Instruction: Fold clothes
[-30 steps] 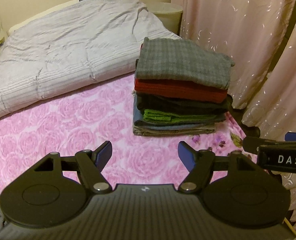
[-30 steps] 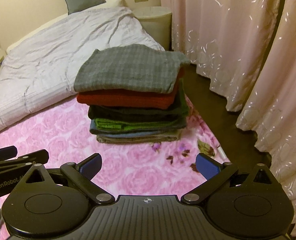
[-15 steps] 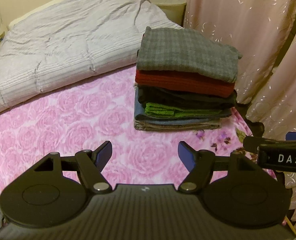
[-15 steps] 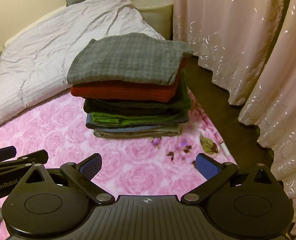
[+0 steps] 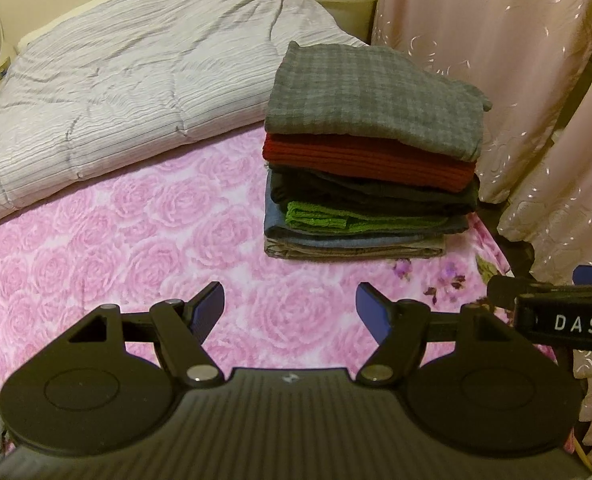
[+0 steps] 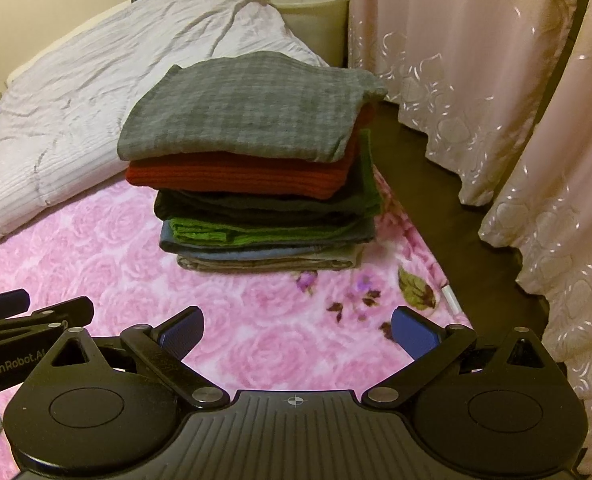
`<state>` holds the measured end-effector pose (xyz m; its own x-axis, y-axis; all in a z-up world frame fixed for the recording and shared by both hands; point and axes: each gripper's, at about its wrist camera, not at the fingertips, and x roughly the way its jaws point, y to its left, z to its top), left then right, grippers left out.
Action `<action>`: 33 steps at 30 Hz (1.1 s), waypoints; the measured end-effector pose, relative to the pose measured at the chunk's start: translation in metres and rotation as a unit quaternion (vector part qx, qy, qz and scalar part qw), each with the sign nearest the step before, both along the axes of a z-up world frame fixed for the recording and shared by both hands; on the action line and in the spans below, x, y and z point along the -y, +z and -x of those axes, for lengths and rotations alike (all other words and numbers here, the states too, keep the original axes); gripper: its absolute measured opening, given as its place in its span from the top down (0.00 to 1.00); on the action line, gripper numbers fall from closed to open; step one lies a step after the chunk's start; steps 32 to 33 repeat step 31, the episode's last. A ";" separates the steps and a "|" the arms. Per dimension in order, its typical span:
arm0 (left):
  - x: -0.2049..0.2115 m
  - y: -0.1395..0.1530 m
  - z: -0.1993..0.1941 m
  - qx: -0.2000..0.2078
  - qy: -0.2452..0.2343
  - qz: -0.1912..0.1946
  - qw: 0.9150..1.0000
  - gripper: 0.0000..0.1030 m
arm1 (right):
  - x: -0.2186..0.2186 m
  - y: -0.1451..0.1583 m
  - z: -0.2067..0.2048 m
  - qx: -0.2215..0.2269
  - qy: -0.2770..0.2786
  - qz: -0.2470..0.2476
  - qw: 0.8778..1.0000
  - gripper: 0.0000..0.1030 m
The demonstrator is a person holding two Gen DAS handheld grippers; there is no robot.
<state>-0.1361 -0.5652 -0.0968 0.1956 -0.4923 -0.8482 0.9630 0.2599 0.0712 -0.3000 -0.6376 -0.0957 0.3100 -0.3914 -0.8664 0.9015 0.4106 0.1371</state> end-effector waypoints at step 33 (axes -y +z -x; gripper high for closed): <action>0.006 0.022 0.029 0.052 0.004 0.051 0.997 0.35 | 0.012 0.003 0.013 0.019 0.006 0.000 1.000 0.01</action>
